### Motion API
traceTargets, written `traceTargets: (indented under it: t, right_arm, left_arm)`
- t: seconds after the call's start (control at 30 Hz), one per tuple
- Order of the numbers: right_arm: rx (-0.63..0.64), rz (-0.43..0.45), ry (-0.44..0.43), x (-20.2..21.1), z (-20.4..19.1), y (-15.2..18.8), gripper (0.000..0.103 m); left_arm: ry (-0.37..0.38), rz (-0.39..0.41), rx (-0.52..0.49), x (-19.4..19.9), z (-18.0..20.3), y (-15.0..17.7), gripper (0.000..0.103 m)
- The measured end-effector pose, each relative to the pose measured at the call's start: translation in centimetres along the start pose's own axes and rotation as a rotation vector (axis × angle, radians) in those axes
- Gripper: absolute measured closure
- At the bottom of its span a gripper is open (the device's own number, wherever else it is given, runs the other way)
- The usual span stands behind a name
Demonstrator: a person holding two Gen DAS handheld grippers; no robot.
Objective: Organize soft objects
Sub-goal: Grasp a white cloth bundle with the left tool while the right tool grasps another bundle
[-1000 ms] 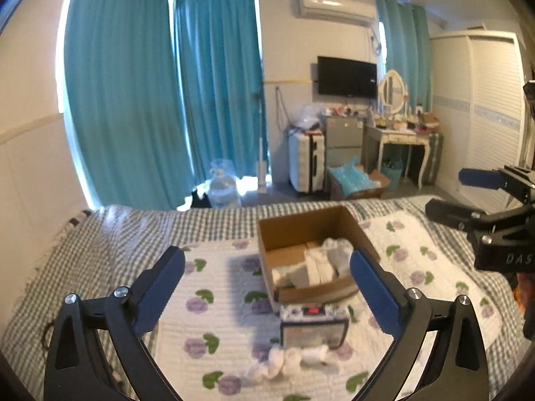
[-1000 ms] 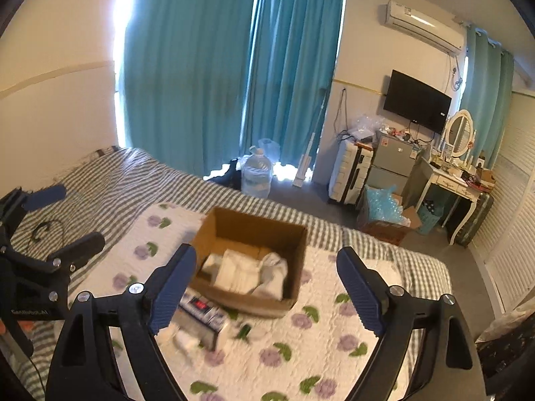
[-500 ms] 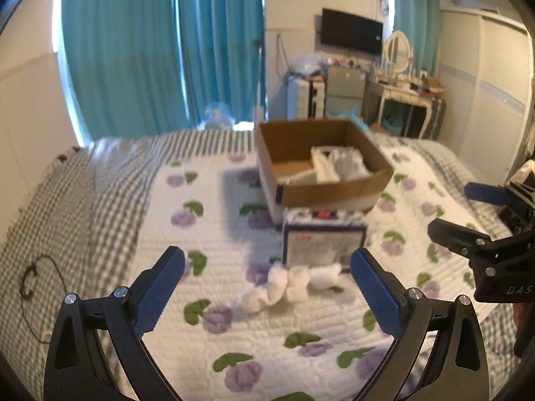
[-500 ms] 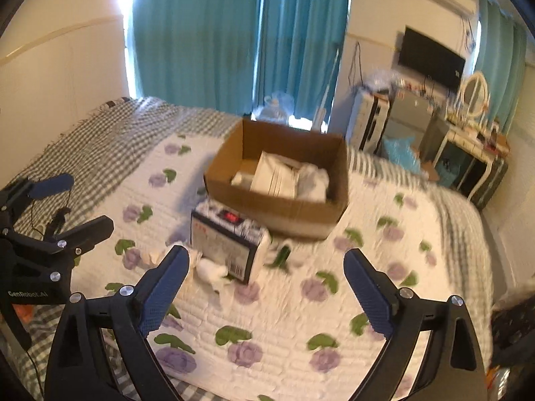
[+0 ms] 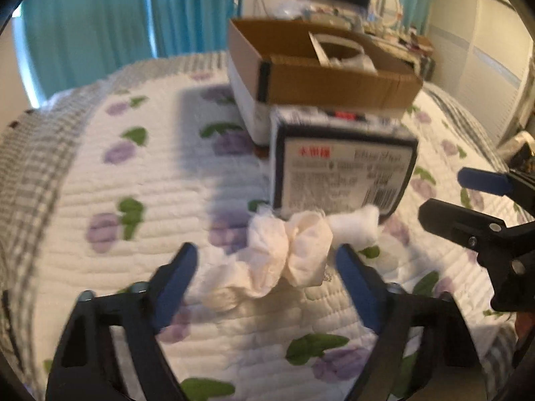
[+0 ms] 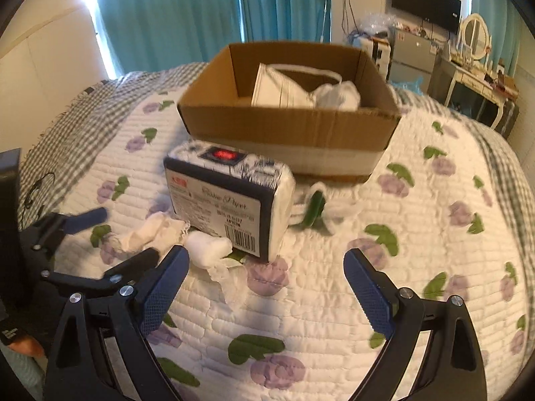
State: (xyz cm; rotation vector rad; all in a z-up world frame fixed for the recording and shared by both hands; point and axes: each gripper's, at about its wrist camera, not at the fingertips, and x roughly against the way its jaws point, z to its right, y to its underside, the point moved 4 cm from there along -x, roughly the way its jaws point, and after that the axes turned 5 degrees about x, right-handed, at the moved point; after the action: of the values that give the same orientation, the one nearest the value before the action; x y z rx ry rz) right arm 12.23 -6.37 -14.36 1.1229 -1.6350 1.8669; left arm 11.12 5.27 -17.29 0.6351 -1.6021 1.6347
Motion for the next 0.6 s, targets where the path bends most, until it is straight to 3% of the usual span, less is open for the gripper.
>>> traceTargets:
  t: [0.1, 0.17, 0.3, 0.43, 0.6]
  right_arm:
    - [0.011, -0.032, -0.011, -1.7, -0.5, 0.5, 0.009]
    - [0.023, -0.052, -0.02, -2.4, -0.9, 0.7, 0.009]
    - [0.027, -0.075, -0.038, -3.4, -1.6, 0.7, 0.01]
    - [0.051, -0.107, -0.061, -4.6, -3.2, 0.7, 0.018]
    - [0.113, -0.181, -0.04, -7.1, -5.0, 1.1, 0.042]
  left_arm:
    - [0.021, -0.041, -0.028, -1.6, 0.2, 0.4, 0.056]
    - [0.032, -0.059, -0.029, -2.0, 0.0, 0.6, 0.084]
    - [0.059, -0.055, 0.012, -1.2, -1.1, 0.6, 0.088]
    - [0.048, -0.027, 0.034, 0.2, -2.2, 0.2, 0.088]
    - [0.028, -0.016, 0.034, 1.1, -3.1, 0.0, 0.088]
